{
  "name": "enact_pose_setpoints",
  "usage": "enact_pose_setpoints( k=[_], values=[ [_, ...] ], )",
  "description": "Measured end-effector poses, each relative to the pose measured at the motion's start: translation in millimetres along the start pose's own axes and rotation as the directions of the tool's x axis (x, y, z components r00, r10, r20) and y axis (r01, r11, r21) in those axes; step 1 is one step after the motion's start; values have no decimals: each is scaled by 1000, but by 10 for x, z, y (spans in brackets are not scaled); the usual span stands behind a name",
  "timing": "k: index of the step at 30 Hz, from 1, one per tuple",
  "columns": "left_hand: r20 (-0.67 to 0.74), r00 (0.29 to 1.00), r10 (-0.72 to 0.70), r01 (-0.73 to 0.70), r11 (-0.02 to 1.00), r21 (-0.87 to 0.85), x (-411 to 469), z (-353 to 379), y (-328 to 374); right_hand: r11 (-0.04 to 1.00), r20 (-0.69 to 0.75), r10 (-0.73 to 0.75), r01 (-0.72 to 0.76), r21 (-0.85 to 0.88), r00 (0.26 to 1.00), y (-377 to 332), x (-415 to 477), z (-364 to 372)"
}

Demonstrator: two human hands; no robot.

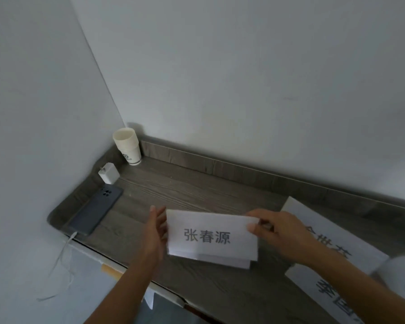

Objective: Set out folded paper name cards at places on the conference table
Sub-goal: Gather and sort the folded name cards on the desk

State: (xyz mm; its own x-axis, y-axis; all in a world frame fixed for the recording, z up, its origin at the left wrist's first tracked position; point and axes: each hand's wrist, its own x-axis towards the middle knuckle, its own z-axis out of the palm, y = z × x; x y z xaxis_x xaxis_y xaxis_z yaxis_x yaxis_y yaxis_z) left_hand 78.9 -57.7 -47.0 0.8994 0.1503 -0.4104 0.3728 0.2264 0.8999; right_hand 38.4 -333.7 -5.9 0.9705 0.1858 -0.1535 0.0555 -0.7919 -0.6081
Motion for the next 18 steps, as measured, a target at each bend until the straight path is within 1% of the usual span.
enact_pose_setpoints(
  k=[2, 4, 7, 10, 12, 13, 14, 15, 16, 17, 18],
  values=[
    [26, 1000, 4, -6, 996, 84, -9, 55, 14, 999, -2, 27, -27, 26, 1000, 30, -70, 137],
    [50, 998, 32, -41, 980, 192, -14, 96, 19, 996, -24, 59, -58, 64, 998, 35, -131, 276],
    [89, 995, 54, -77, 956, 283, -32, 160, 44, 975, -79, 115, -97, 199, 990, -10, -208, 526],
    [147, 989, 27, -64, 964, 256, 0, 241, 79, 910, -129, 246, -183, 373, 961, -125, -289, 696],
    [186, 983, 5, -56, 961, 272, 41, 302, 90, 859, -132, 333, -243, 450, 934, -186, -358, 694],
    [208, 978, 4, -62, 960, 274, 66, 340, 93, 856, -132, 362, -273, 440, 923, -208, -412, 669],
    [236, 972, 4, -71, 958, 277, 84, 382, 93, 871, -158, 380, -295, 392, 911, -223, -478, 631],
    [259, 966, 5, -80, 957, 279, 96, 427, 85, 889, -243, 400, -310, 337, 884, -243, -557, 575],
    [282, 959, 2, -86, 954, 286, 108, 465, 75, 899, -371, 424, -333, 285, 826, -257, -640, 496],
    [308, 951, -8, -89, 950, 298, 117, 499, 74, 902, -508, 432, -366, 230, 745, -241, -732, 421],
    [339, 941, -18, -94, 946, 312, 122, 527, 68, 886, -606, 437, -436, 160, 664, -196, -833, 351]
  ],
)
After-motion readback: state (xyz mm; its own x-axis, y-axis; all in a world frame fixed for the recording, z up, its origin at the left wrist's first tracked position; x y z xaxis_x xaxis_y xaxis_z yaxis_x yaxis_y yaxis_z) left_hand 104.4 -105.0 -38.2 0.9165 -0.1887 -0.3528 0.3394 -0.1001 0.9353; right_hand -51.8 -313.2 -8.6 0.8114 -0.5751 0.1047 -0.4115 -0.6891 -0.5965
